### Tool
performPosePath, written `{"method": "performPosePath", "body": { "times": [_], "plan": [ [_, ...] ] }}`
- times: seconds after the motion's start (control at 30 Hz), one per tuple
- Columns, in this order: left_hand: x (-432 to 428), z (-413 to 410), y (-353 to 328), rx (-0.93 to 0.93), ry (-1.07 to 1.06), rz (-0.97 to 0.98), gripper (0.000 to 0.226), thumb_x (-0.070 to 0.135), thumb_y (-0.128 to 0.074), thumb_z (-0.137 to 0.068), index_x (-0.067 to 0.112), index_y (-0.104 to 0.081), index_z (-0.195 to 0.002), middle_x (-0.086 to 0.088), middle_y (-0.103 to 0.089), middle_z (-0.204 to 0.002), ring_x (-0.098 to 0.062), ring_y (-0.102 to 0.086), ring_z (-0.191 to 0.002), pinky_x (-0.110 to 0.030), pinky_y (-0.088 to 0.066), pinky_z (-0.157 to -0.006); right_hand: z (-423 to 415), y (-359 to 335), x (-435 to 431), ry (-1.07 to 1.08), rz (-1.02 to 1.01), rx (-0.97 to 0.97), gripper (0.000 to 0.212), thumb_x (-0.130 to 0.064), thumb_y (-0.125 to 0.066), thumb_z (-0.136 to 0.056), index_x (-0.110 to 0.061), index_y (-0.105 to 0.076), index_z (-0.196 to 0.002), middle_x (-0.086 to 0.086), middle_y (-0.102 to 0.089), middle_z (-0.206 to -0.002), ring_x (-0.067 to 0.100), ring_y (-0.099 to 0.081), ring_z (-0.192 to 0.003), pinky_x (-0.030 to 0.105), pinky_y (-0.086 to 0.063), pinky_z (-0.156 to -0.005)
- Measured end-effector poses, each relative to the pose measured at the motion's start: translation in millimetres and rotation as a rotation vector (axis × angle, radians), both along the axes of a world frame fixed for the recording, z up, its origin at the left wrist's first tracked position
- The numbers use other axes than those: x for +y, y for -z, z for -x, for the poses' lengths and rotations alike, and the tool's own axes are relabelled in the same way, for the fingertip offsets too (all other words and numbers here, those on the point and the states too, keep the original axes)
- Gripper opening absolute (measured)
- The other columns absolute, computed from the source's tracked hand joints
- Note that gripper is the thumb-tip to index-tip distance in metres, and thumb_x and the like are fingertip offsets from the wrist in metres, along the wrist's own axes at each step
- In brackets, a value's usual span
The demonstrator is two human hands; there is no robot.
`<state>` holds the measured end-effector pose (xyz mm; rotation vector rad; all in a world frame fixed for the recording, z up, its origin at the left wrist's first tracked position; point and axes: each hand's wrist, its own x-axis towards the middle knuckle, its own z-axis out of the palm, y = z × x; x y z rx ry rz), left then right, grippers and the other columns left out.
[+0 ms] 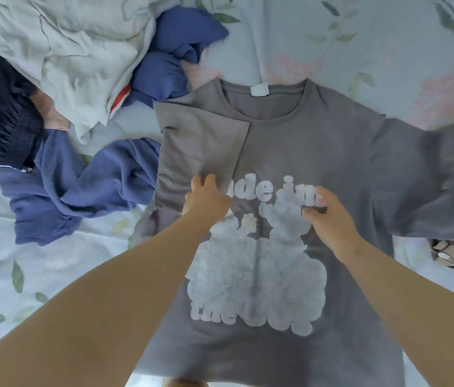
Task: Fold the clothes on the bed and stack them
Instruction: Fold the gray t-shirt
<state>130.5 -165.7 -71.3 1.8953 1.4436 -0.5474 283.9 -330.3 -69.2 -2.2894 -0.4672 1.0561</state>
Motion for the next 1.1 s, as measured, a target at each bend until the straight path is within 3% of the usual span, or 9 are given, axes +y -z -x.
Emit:
{"method": "performPosePath", "body": {
  "times": [0.2,0.37,0.53,0.67,0.77,0.83,0.9,1.0,1.1],
  "plan": [
    [24.1,-10.9,-3.6,-0.084,-0.111,-0.172,0.044,0.022,-0.045,-0.094,0.019,-0.042,-0.138,-0.012,-0.036,-0.142,-0.036,-0.040,-0.124,-0.042,-0.038,-0.101,-3.1,-1.5,2.2,-0.019,0.018,0.010,0.043,-0.009,-0.048,-0.091,-0.018,-0.047,-0.132,0.000,-0.053,-0.123,0.016,-0.052,-0.094,0.028,-0.039,-0.071],
    [64.4,-11.7,-6.2,-0.155,-0.275,-0.339,0.038,0.019,-0.040,-0.095,0.019,-0.048,-0.132,-0.012,-0.047,-0.133,-0.034,-0.049,-0.114,-0.040,-0.044,-0.091,5.7,4.1,41.6,-0.126,0.033,0.025,0.044,-0.015,-0.044,-0.095,-0.021,-0.040,-0.138,-0.003,-0.044,-0.132,0.019,-0.036,-0.124,0.022,-0.028,-0.082],
    [103.4,-20.7,-7.0,-0.276,-0.648,-0.361,0.036,0.008,-0.035,-0.093,0.017,-0.054,-0.122,-0.007,-0.055,-0.123,-0.024,-0.054,-0.098,-0.028,-0.040,-0.075,14.5,8.8,91.2,-0.133,0.005,0.085,0.043,-0.021,-0.047,-0.093,-0.020,-0.040,-0.135,0.009,-0.050,-0.123,0.023,-0.053,-0.100,0.036,-0.044,-0.083],
    [132.6,-17.9,0.3,-0.369,-0.876,-0.329,0.043,0.016,-0.038,-0.095,0.015,-0.035,-0.138,-0.009,-0.039,-0.140,-0.023,-0.046,-0.120,-0.025,-0.040,-0.083,20.7,17.4,124.0,-0.217,-0.012,0.184,0.043,-0.021,-0.049,-0.091,-0.020,-0.041,-0.134,0.007,-0.051,-0.118,0.022,-0.056,-0.095,0.030,-0.043,-0.073],
    [149.1,-16.6,4.9,-0.064,-0.510,-0.352,0.033,0.021,-0.037,-0.099,0.004,-0.044,-0.126,-0.012,-0.050,-0.127,-0.027,-0.047,-0.122,-0.026,-0.039,-0.087,20.5,26.6,131.8,-0.208,0.022,0.231,0.040,-0.023,-0.053,-0.089,-0.021,-0.045,-0.128,0.007,-0.050,-0.119,0.024,-0.054,-0.103,0.029,-0.043,-0.075],
    [169.2,-23.3,3.3,-0.286,-0.613,-0.158,0.021,0.017,-0.037,-0.100,0.007,-0.056,-0.097,-0.013,-0.059,-0.096,-0.029,-0.056,-0.098,-0.029,-0.041,-0.074,18.9,31.0,133.6,-0.169,0.028,0.241,0.031,-0.024,-0.055,-0.088,-0.025,-0.047,-0.117,0.007,-0.050,-0.118,0.022,-0.054,-0.100,0.033,-0.045,-0.083],
    [174.6,-20.9,0.5,-0.376,-0.620,-0.297,0.026,0.013,-0.041,-0.096,0.016,-0.047,-0.072,-0.005,-0.051,-0.072,-0.023,-0.051,-0.075,-0.028,-0.036,-0.061,16.7,33.4,134.3,-0.138,0.009,0.262,0.026,-0.023,-0.055,-0.089,-0.026,-0.047,-0.113,0.005,-0.052,-0.110,0.016,-0.054,-0.086,0.026,-0.045,-0.073],
    [154.9,-28.8,-3.5,-0.343,-0.576,-0.506,0.011,0.008,-0.042,-0.092,0.015,-0.047,-0.099,-0.004,-0.045,-0.110,-0.017,-0.042,-0.086,-0.024,-0.032,-0.073,13.2,30.0,130.3,-0.068,-0.036,0.284,0.025,-0.019,-0.052,-0.093,-0.019,-0.050,-0.118,-0.005,-0.051,-0.082,0.004,-0.049,-0.067,0.010,-0.037,-0.056],
    [110.8,-46.5,-2.8,-0.323,-0.321,-0.523,0.035,0.005,-0.044,-0.091,0.013,-0.044,-0.125,-0.010,-0.037,-0.132,-0.023,-0.045,-0.095,-0.029,-0.035,-0.076,6.8,24.1,113.8,0.100,-0.044,0.258,0.022,-0.018,-0.049,-0.093,-0.017,-0.053,-0.115,-0.008,-0.054,-0.084,0.011,-0.058,-0.077,0.014,-0.042,-0.063]
  ]
}}
